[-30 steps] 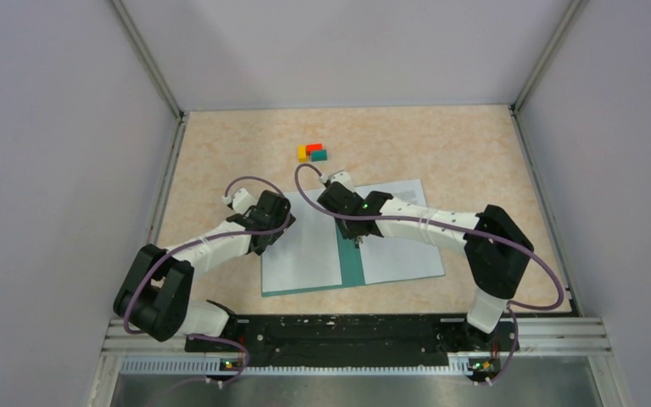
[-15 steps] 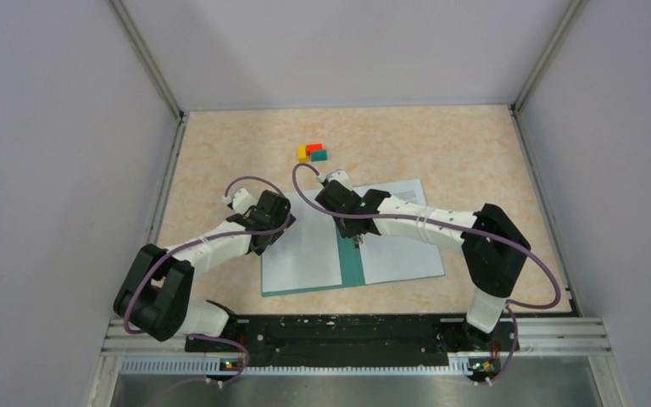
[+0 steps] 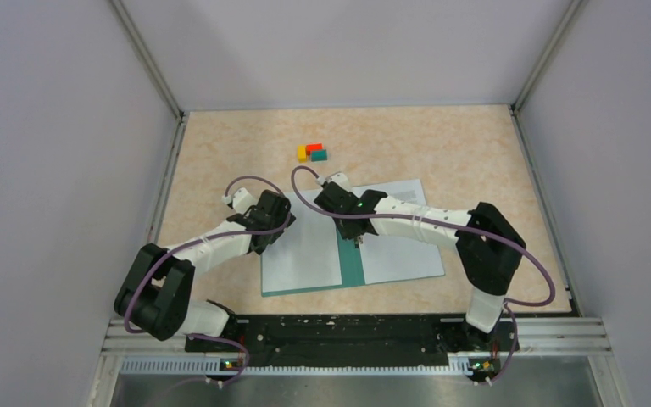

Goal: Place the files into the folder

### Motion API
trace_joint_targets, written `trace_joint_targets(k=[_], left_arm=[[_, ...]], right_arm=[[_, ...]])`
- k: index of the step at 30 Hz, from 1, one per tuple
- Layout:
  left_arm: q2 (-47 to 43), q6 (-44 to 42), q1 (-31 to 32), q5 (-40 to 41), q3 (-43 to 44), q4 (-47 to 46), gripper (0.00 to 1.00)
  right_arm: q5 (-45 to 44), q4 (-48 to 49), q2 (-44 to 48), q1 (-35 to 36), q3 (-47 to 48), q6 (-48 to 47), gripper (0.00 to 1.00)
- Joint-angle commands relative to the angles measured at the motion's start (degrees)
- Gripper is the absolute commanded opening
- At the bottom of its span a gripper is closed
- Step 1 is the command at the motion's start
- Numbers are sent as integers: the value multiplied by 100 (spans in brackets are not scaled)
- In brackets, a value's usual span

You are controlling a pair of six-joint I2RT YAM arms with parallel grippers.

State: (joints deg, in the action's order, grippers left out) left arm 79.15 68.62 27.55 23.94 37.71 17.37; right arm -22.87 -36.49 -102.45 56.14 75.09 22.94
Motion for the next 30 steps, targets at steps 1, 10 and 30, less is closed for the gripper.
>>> trace_joint_targets(k=[1,10,30], left_arm=[[271,122,-11,-250,-215,128,98],[354,148,-8,-241,-221,140,98],[442,221,-6,-186,-226,183,98]], right_arm=[[-106,-16,-38,87,104,-50,9],[-39,8,111,87,-183,32,7],[442,534,329,36,-1104,234,2]])
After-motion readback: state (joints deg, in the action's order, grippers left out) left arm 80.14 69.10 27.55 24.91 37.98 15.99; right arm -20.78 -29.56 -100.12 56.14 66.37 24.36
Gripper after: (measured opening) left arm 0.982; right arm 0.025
